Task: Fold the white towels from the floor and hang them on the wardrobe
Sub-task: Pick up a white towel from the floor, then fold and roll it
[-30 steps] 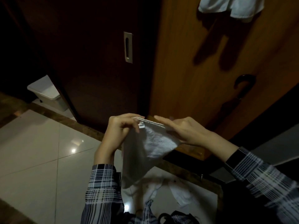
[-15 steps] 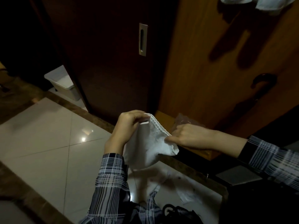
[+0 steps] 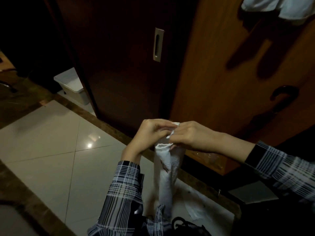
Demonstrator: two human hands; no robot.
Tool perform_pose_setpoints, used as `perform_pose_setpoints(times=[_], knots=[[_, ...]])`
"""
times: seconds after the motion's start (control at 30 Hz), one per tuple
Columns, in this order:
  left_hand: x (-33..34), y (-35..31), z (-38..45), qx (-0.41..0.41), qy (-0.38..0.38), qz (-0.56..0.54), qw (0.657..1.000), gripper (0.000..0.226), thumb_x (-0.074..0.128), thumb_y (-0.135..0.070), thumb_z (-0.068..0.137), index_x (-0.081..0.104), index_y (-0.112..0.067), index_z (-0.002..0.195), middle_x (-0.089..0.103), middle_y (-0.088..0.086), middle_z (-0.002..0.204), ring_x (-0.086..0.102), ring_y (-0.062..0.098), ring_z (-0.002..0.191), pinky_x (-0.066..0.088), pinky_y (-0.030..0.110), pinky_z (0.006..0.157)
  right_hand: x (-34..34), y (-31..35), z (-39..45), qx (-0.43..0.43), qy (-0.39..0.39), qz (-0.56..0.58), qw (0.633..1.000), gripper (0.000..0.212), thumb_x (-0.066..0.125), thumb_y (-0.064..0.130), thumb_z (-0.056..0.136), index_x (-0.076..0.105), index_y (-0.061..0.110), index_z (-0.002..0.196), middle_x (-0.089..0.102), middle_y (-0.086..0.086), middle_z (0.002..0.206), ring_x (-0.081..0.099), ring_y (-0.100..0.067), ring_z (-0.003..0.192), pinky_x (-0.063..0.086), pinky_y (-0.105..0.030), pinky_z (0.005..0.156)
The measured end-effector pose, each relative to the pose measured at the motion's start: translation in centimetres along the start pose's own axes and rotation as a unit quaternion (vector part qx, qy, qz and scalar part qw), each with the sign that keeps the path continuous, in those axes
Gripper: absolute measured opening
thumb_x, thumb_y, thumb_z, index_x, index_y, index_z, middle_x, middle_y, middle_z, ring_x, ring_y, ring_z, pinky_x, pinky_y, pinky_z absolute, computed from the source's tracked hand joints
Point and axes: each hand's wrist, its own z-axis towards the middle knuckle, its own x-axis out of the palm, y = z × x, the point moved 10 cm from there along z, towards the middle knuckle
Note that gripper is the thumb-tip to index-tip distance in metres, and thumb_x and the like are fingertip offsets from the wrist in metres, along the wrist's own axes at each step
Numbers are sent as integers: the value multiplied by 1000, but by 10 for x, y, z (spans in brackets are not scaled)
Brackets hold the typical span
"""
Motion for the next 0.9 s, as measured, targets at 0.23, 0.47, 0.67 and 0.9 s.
perform_pose_setpoints(times=[0.23, 0.47, 0.67, 0.9], knots=[[15, -8, 0, -45, 100, -148, 983, 53, 68, 2, 82, 53, -16, 129, 63, -2, 120, 60, 9, 114, 48, 21, 89, -23, -20, 1, 75, -50, 42, 995, 18, 63, 26, 89, 70, 10, 86, 71, -2, 81, 63, -3, 76, 51, -15, 71], [-4, 0, 6, -94, 26, -215, 972, 58, 68, 7, 78, 51, -24, 124, 74, 2, 93, 71, 17, 89, 57, 26, 76, -27, -37, -6, 136, -74, 11, 988, 25, 59, 29, 89, 61, 9, 75, 46, 8, 62, 41, -3, 58, 35, -16, 56], [-16, 5, 12, -107, -29, -216, 970, 55, 69, 3, 79, 49, -26, 121, 74, 2, 84, 71, 14, 80, 56, 23, 69, -26, -46, -5, 169, -52, 19, 984, 18, 68, 17, 85, 54, 12, 75, 37, 15, 63, 34, 1, 50, 26, -11, 51], [-19, -8, 14, -100, -7, -247, 964, 36, 56, -19, 88, 48, -19, 124, 72, 7, 93, 70, 15, 85, 54, 22, 69, -33, -59, 0, 193, -65, 83, 976, 29, 65, 19, 88, 40, 26, 75, 33, 18, 55, 39, 1, 45, 31, -12, 48]])
